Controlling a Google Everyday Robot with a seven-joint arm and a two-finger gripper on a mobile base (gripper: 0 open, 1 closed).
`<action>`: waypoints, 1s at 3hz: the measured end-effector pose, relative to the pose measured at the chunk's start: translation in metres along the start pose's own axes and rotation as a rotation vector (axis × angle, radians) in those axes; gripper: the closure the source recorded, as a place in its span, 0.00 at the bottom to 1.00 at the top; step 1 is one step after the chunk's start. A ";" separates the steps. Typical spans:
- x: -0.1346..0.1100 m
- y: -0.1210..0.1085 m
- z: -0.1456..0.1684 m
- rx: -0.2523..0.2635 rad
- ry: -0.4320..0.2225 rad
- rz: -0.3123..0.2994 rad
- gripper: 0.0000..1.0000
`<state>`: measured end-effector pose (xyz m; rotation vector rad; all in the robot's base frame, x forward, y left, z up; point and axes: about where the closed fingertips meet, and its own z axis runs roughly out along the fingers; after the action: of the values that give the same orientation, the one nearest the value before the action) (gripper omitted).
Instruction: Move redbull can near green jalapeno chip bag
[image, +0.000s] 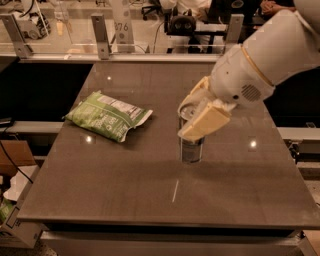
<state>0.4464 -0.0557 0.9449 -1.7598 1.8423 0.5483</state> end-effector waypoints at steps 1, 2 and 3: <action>-0.015 -0.021 0.006 0.013 -0.042 0.015 1.00; -0.029 -0.040 0.020 0.011 -0.087 0.028 1.00; -0.038 -0.055 0.032 0.007 -0.109 0.031 1.00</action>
Offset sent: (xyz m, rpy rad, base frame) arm 0.0688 0.0479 0.0028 0.1453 0.0157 -0.0359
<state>0.5048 -0.0098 0.9479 -1.6655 1.7970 0.6363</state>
